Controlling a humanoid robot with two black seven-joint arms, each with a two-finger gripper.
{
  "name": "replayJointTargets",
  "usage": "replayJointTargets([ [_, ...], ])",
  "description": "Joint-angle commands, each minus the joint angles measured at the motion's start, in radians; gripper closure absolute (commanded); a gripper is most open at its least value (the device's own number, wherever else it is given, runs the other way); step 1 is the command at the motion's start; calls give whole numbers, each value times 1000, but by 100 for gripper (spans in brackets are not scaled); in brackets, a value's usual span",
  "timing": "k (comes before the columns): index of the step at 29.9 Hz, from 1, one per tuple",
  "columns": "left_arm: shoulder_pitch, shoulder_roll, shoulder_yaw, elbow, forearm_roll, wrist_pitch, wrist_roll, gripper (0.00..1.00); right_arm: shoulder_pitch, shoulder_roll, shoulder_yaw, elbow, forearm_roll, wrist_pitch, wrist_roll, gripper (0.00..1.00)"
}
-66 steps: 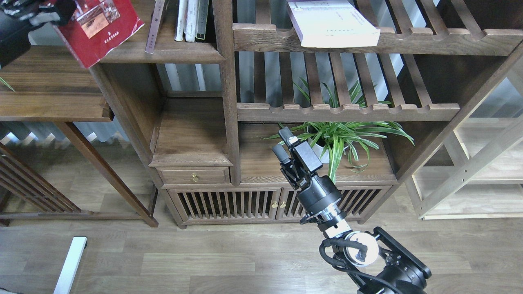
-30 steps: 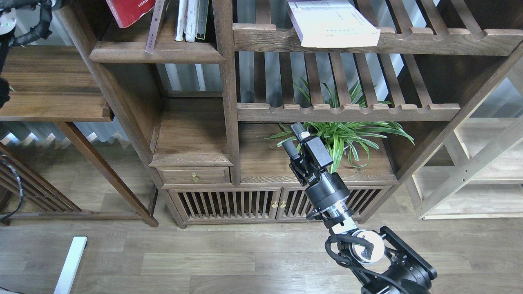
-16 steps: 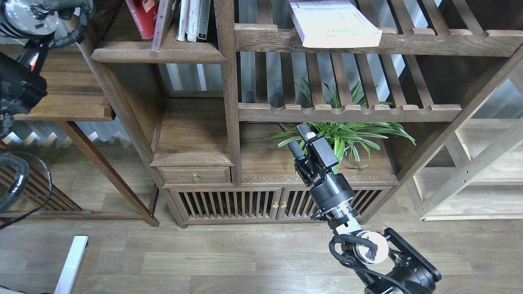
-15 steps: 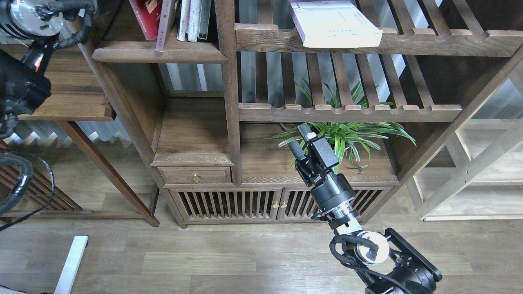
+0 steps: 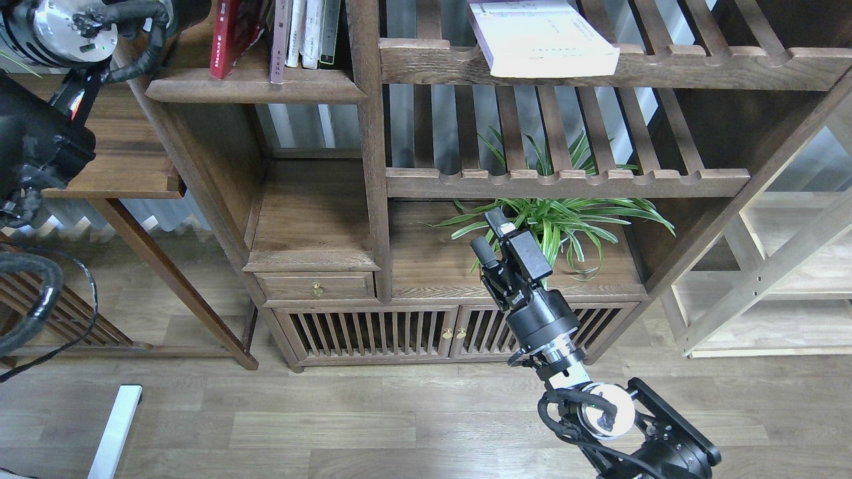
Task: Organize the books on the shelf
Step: 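Insert the red book upright into the top shelf with the left gripper, then withdraw the left gripper and raise the right gripper toward the white book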
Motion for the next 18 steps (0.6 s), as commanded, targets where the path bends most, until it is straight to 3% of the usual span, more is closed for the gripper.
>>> replayJointTargets([
  [1, 3, 2, -11, -9, -5, -3, -1, 21, -1, 0, 1, -1, 0, 0, 1, 6],
  [15, 83, 57, -106, -210, -19, 0, -1, 17, -17, 18, -4, 2, 1, 0, 5, 1],
  [18, 149, 82, -138, -299, -19, 0, -1, 17, -17, 20, 2, 39, 1, -64, 11, 1],
])
